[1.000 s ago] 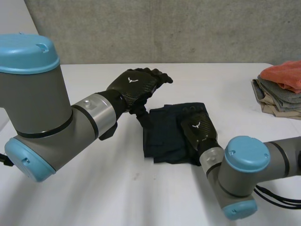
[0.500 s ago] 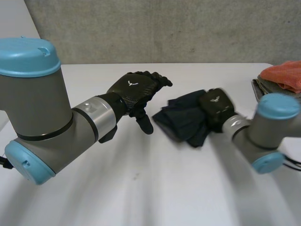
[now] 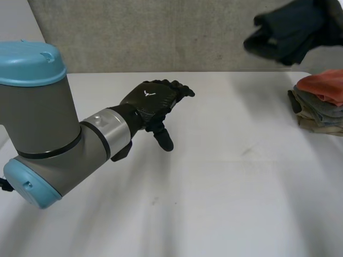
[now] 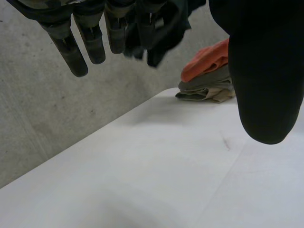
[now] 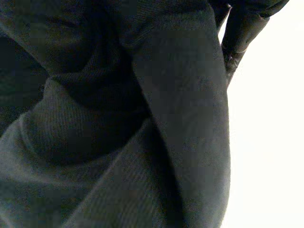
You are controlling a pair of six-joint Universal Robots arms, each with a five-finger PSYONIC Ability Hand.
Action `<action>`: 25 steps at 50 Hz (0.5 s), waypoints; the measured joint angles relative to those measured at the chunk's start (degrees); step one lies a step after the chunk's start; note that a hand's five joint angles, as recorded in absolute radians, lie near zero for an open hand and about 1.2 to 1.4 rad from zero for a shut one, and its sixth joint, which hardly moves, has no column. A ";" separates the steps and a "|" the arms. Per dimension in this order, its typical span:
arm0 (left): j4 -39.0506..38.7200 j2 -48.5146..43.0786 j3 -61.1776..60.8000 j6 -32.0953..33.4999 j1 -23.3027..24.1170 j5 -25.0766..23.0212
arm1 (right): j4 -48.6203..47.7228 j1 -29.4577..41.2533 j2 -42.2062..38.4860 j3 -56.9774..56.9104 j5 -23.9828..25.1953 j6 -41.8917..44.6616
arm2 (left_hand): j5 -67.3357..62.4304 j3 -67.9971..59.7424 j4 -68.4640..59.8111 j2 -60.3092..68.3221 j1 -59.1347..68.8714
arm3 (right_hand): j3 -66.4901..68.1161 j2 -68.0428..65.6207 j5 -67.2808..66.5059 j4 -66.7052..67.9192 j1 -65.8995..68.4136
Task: Fold the laundry.
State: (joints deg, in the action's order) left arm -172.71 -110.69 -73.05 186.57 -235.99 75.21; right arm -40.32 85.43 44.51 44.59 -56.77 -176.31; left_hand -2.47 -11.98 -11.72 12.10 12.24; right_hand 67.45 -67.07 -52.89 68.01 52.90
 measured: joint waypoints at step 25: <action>-0.17 -0.06 -1.00 -0.58 -0.64 0.01 | -3.94 -17.82 -23.99 -12.60 8.21 -3.34 | 0.00 -0.01 0.00 0.00 0.00 | 0.00 0.00 -2.10 0.09 0.00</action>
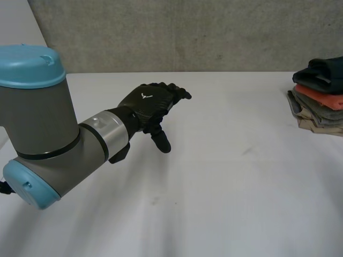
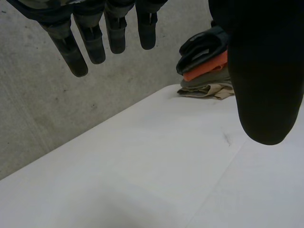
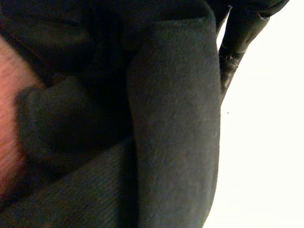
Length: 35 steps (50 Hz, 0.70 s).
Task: Fold the laundry.
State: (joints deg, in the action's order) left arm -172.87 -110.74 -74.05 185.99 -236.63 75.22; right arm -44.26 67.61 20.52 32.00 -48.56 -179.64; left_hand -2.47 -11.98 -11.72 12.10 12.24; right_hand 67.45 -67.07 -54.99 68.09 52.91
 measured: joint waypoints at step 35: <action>-0.01 0.11 0.01 -0.77 0.32 0.04 | -5.97 -6.49 17.94 29.27 13.72 -2.45 | -0.01 0.01 0.00 0.00 0.00 | -2.07 1.99 0.18 -2.52 -0.01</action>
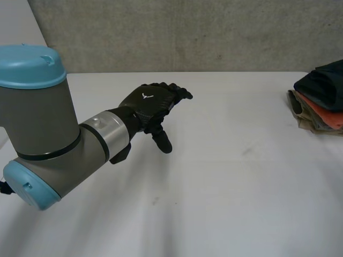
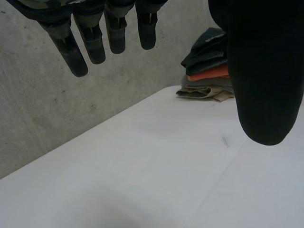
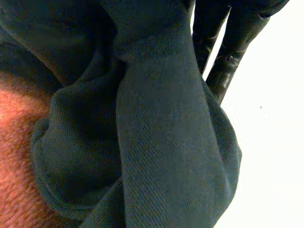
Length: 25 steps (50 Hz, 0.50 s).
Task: Fold the laundry.
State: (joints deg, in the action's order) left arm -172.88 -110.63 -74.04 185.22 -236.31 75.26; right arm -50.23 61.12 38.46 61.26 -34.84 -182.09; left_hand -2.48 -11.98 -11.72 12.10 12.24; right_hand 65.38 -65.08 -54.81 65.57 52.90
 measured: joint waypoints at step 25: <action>0.08 0.07 -0.13 -1.47 -0.11 -0.03 | 32.75 0.70 13.07 -0.14 -22.69 25.39 | 0.00 0.00 0.00 0.00 0.00 | -53.43 52.20 50.41 -52.09 -41.07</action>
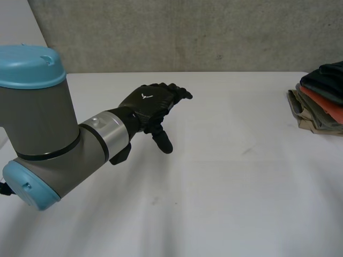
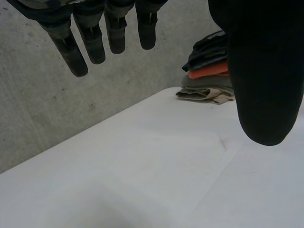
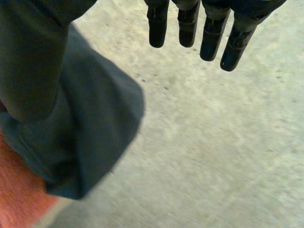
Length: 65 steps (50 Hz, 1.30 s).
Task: Fold the laundry.
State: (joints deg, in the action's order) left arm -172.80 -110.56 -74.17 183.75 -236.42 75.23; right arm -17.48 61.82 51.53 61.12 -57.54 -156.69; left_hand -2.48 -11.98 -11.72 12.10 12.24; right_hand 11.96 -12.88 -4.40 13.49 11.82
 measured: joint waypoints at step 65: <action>-12.75 20.40 -23.45 0.41 -10.83 8.55 | -8.86 49.87 30.85 41.57 -32.75 -9.66 | 0.01 0.00 0.00 0.00 0.00 | 0.00 0.00 0.73 0.00 0.00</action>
